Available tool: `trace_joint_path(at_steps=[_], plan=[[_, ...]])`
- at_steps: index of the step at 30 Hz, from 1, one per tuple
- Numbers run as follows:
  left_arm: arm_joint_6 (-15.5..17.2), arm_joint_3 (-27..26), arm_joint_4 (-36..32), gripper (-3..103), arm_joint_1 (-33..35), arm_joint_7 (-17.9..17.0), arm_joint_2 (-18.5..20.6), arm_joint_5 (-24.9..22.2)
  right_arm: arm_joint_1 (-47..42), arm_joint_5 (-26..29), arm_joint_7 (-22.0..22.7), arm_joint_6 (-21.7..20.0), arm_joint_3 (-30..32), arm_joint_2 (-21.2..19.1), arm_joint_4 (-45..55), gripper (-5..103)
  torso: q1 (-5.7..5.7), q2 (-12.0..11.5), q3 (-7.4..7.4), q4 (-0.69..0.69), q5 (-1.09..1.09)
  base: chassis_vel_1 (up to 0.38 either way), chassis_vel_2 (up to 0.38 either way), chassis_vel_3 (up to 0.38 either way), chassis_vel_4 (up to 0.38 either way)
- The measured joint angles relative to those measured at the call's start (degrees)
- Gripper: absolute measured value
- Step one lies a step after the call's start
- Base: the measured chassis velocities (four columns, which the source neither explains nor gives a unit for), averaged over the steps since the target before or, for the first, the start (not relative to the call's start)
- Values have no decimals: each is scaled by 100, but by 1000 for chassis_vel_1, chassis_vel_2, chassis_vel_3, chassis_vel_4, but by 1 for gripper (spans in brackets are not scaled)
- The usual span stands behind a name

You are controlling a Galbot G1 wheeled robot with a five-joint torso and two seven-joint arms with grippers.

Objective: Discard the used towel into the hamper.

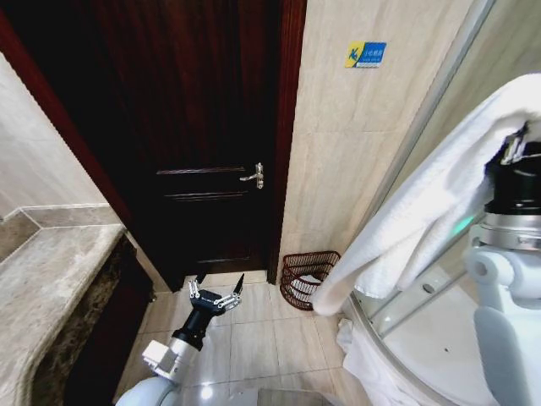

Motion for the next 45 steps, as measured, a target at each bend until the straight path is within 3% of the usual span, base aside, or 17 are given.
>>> trace_joint_path(at_steps=[30, 45], plan=[[0, 0, 0, 100, 0, 0, 0, 0, -150, 9, 7, -10, 147, -92, 178, 8, 0, 0, 0, -1, 1, -73, 72, 68, -74], [0, 0, 0, 100, -1, 0, 0, 0, 467, 143, 49, -14, -172, -390, -136, 8, 5, -3, 2, 0, 0, -88, 90, 91, -79]])
